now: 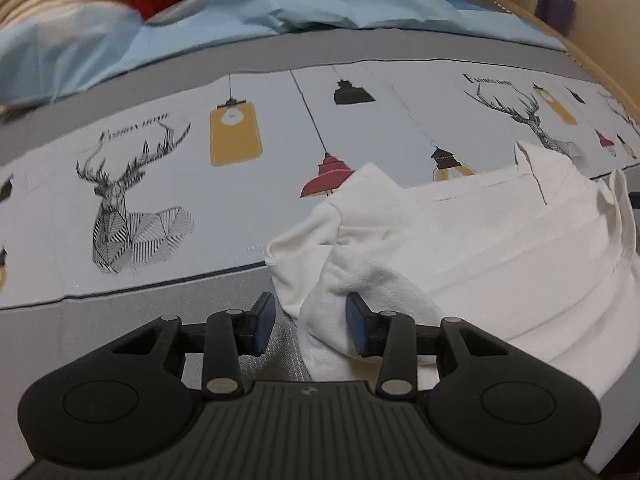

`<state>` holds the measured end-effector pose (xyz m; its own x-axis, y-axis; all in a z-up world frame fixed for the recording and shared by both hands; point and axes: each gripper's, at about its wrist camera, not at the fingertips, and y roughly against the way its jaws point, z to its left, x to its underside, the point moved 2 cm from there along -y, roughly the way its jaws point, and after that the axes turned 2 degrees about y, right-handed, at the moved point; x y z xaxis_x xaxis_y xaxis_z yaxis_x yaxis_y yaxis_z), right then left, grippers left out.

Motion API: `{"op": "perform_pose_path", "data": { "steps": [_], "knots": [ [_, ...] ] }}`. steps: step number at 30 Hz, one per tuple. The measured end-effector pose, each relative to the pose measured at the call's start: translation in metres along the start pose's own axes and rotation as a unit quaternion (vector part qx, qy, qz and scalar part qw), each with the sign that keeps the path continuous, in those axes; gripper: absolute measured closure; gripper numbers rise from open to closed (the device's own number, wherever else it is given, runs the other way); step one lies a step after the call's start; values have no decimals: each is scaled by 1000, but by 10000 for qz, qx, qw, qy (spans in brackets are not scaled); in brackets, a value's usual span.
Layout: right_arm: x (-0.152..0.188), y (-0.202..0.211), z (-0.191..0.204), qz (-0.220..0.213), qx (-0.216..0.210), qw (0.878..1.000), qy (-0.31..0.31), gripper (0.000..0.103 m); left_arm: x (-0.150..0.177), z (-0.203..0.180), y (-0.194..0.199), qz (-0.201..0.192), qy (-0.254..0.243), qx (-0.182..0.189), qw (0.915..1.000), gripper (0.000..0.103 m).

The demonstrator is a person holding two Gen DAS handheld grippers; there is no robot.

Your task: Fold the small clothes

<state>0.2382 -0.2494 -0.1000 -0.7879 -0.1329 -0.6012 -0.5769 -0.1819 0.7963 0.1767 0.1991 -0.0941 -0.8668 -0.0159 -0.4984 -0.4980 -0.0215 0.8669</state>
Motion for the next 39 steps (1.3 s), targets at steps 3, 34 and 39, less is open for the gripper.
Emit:
{"op": "perform_pose_path", "data": {
  "steps": [3, 34, 39],
  "knots": [
    [-2, -7, -4, -8, -156, 9999, -69, 68, 1, 1, -4, 21, -117, 81, 9999, 59],
    [-47, -6, -7, -758, -934, 9898, -761, 98, -25, 20, -10, -522, -120, 633, 9966, 96],
    [-66, -7, -24, -1312, -782, 9774, -1465, 98, -42, 54, -12, -951, 1004, 468, 9893, 97]
  ]
}}
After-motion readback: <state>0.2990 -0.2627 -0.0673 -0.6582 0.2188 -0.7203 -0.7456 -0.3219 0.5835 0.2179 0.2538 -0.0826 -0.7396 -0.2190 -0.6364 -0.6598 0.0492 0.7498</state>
